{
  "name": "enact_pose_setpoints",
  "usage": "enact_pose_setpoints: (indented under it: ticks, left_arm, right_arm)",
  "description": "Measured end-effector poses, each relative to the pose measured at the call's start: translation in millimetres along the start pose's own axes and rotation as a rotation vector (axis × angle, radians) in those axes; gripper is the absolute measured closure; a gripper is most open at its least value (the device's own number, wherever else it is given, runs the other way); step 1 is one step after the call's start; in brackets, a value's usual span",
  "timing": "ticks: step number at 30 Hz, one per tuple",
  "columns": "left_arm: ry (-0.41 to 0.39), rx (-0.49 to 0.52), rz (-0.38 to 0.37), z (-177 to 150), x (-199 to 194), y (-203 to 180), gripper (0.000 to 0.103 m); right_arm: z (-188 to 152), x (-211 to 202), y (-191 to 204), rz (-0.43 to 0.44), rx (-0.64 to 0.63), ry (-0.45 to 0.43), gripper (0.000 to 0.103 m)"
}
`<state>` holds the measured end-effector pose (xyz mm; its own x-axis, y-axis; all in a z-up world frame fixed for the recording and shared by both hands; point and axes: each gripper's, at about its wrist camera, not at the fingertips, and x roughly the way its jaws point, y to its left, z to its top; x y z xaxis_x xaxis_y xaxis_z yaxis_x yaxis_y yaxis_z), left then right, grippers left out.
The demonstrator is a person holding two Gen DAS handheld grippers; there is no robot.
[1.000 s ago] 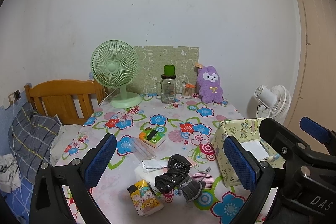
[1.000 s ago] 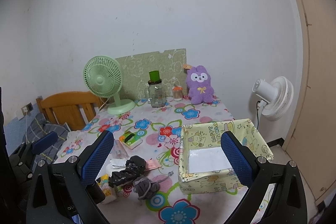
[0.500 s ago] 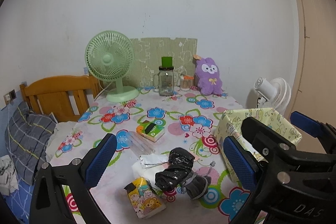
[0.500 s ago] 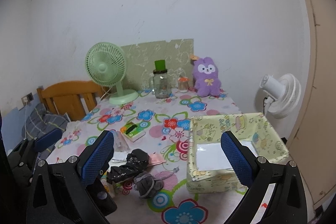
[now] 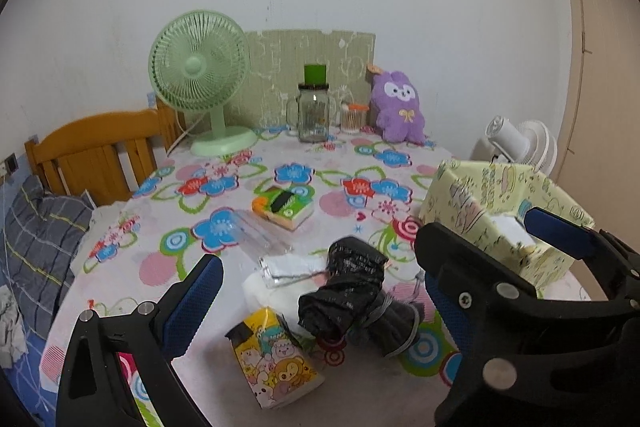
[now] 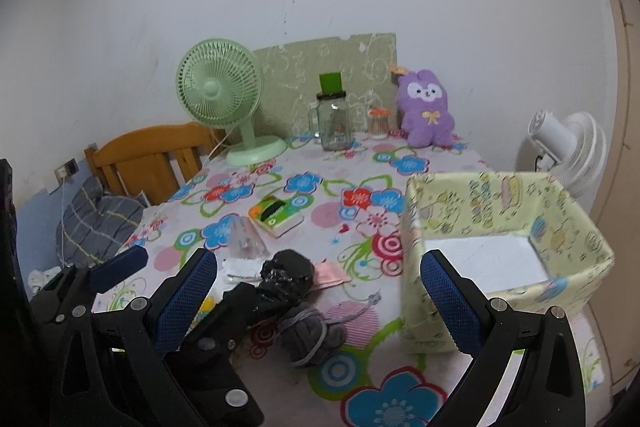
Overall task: Organize soft objects
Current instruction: 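Grasp the grey drawstring pouch with the right tool while the left tool grasps the yellow snack bag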
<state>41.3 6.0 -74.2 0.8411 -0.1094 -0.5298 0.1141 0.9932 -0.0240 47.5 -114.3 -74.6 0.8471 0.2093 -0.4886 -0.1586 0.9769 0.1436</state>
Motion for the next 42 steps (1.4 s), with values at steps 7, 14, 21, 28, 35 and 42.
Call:
enact_pose_setpoints:
  ticks: [7, 14, 21, 28, 35, 42]
  left_arm:
    - [0.057, 0.01, -0.006, -13.4, 18.0, 3.9, 0.001]
    - [0.123, 0.005, -0.001, -26.4, 38.3, 11.1, 0.005]
    - [0.141, -0.003, -0.008, -32.0, 47.4, 17.5, 0.008]
    - [0.176, 0.0, -0.009, -38.6, 57.4, 22.8, 0.014]
    - [0.18, 0.032, 0.028, -47.5, 59.3, 24.0, 0.015]
    - [0.197, 0.011, 0.074, -51.6, 60.1, 31.5, 0.014]
  right_arm:
    - [-13.2, 14.4, 4.3, 0.026, 0.007, 0.035, 0.003]
    - [-22.7, 33.5, 3.8, 0.026, 0.022, 0.093, 0.007]
    - [-31.6, 47.7, 8.7, 0.015, 0.018, 0.131, 0.008]
    - [-39.3, 61.8, 12.3, 0.017, 0.017, 0.184, 0.011]
    - [-46.1, 76.2, 15.2, 0.033, 0.019, 0.236, 0.011]
    - [-52.6, 87.4, 17.1, 0.031, 0.007, 0.268, 0.011]
